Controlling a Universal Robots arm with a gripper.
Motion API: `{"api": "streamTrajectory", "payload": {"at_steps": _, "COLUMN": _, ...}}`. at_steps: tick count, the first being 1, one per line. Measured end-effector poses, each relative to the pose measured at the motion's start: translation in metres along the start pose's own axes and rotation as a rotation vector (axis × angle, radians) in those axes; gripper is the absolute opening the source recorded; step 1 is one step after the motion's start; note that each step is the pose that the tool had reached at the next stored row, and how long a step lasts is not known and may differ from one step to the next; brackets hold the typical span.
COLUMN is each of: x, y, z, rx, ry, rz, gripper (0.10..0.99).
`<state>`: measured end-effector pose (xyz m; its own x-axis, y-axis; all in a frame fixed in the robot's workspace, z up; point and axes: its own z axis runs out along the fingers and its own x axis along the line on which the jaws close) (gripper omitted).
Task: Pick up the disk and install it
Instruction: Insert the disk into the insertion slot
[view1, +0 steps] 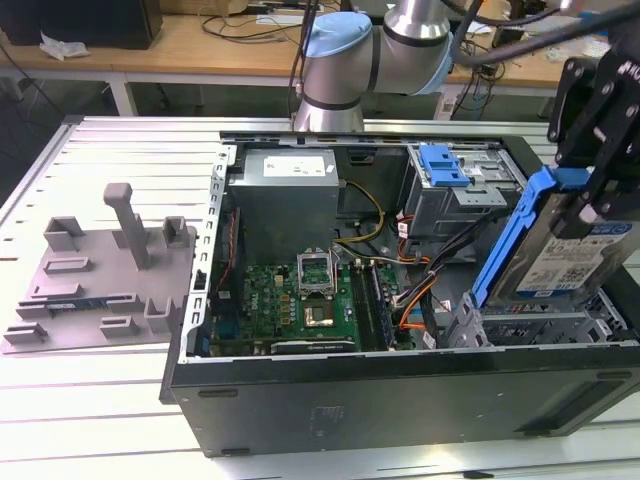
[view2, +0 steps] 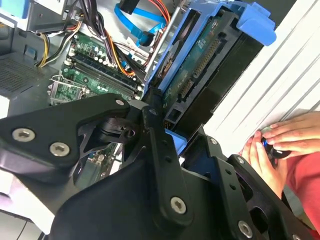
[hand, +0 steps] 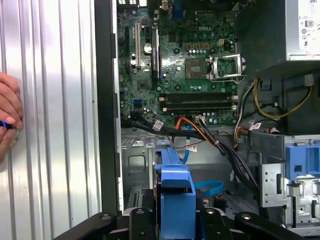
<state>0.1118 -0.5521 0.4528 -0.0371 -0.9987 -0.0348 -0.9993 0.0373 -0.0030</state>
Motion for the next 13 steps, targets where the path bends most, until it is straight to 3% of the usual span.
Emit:
{"api": "streamTrajectory", "payload": {"at_steps": 2, "x": -0.0001, "y": 0.0000, "z": -0.0039, "rx": 0.000, "ry": -0.0002, "rz": 0.000, "gripper": 0.369}}
{"api": "streamTrajectory", "payload": {"at_steps": 8, "x": -0.0002, "y": -0.0023, "z": -0.0047, "rx": -0.002, "ry": 0.0003, "rz": 0.000, "gripper": 0.369}}
{"api": "streamTrajectory", "payload": {"at_steps": 10, "x": -0.0004, "y": -0.0066, "z": -0.0047, "rx": -0.014, "ry": 0.0006, "rz": 0.000, "gripper": 0.369}}
{"api": "streamTrajectory", "payload": {"at_steps": 13, "x": -0.0007, "y": -0.0091, "z": -0.0046, "rx": -0.042, "ry": 0.0016, "rz": -0.001, "gripper": 0.369}}
